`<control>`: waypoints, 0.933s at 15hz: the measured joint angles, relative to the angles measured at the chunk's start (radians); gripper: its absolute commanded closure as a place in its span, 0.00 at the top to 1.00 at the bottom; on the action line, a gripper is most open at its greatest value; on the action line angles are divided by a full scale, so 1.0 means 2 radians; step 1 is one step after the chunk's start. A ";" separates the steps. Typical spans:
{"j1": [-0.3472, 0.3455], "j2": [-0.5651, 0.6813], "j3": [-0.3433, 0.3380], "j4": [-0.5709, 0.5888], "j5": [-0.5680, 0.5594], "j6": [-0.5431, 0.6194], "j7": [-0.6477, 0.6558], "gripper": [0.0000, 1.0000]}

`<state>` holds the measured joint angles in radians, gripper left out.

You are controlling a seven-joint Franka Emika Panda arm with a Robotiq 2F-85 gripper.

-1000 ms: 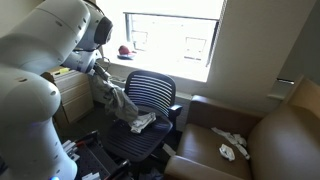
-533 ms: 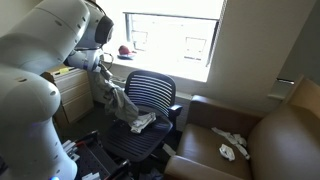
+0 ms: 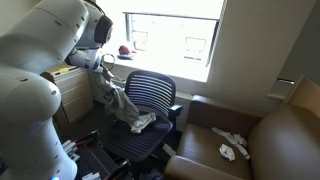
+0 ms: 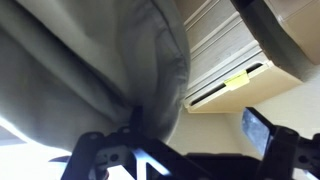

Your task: Hang the brown clothing on the armrest of the black chair

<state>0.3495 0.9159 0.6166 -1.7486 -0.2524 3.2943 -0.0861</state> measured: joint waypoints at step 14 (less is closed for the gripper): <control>0.047 -0.075 -0.083 -0.002 0.117 0.002 0.114 1.00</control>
<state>0.4432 0.7656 0.4508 -1.7525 -0.0182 3.2992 0.1416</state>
